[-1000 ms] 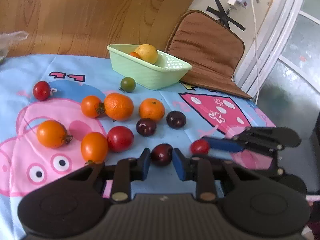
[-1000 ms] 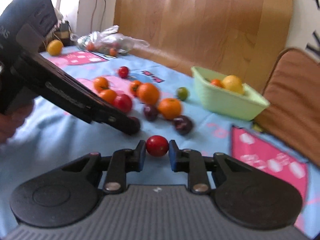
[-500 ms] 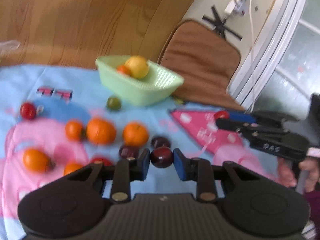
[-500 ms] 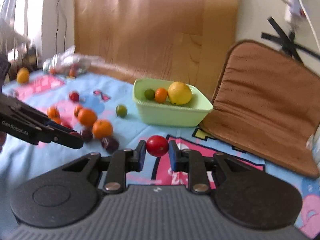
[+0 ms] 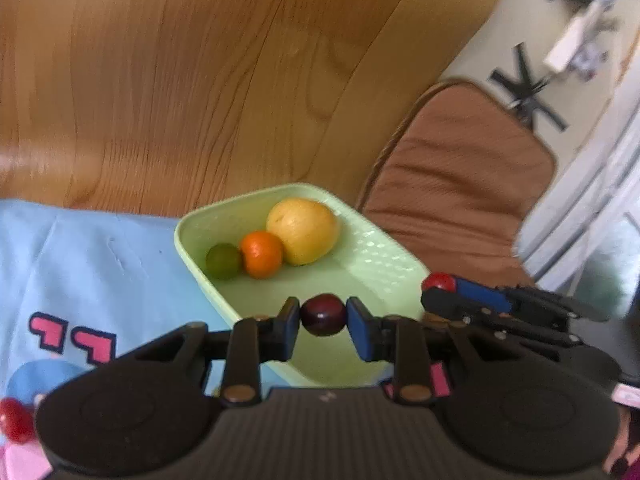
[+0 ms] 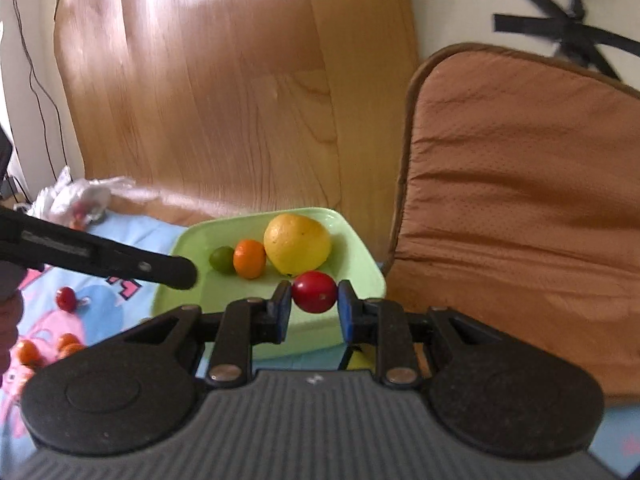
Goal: Organize fruits
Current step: 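Carry both fruits over the green basket and open both tools, then grasp an orange cherry tomato with the left tool while the right tool grasps a red tomato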
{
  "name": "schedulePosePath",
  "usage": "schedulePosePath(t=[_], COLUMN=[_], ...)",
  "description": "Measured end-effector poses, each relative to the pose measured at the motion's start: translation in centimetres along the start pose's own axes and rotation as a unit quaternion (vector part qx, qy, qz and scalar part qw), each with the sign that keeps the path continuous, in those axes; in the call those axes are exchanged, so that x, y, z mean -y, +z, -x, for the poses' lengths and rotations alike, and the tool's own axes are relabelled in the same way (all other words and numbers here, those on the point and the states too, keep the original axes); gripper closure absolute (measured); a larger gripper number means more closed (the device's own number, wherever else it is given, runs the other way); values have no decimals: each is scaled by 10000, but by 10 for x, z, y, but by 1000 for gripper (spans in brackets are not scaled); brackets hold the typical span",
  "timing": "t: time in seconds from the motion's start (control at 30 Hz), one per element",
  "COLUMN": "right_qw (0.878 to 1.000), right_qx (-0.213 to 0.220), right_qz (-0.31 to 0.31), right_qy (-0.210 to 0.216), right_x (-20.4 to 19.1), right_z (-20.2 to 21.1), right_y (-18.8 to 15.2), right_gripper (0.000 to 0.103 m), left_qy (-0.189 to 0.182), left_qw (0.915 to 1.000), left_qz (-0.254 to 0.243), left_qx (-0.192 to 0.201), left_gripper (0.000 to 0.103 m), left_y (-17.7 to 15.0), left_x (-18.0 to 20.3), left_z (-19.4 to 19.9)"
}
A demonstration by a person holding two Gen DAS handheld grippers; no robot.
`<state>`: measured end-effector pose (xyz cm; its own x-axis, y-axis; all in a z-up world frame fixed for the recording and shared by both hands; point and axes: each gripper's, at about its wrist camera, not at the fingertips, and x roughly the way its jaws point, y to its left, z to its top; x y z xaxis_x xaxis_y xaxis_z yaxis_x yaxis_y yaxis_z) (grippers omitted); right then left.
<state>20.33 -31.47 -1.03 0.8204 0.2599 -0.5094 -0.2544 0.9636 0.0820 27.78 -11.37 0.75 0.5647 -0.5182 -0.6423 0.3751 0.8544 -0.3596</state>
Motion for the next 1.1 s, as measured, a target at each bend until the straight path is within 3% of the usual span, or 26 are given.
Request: schedulePosePath(t=[0.13, 0.2, 0.43, 0.63, 0.8, 0.93, 1.1], right_qw=[9997, 9992, 9994, 9993, 9967, 9925, 9853], right_qx=[-120, -160, 152, 234, 168, 20, -188], right_qz=[204, 350, 240, -29, -122, 211, 1100], right_qy=[-19, -137, -193, 288, 788, 1202, 1290], right_x=[-5, -9, -11, -29, -61, -99, -145], right_z=[-22, -30, -3, 52, 80, 83, 68], right_y=[1, -1, -4, -31, -63, -75, -76], right_gripper=[75, 70, 68, 68, 68, 68, 71], left_qy=[65, 172, -24, -334, -47, 36, -127], left_qw=[9998, 9995, 9996, 9976, 9967, 9970, 9985], left_qz=[-57, -232, -212, -132, -129, -182, -167], left_qx=[-162, -106, 183, 597, 797, 751, 503], left_gripper=[76, 71, 66, 66, 68, 68, 68], left_y=[-2, -4, -9, -45, -87, -119, -150], left_x=[2, 7, 1, -25, -57, -72, -79], left_z=[-21, -20, 23, 104, 159, 175, 168])
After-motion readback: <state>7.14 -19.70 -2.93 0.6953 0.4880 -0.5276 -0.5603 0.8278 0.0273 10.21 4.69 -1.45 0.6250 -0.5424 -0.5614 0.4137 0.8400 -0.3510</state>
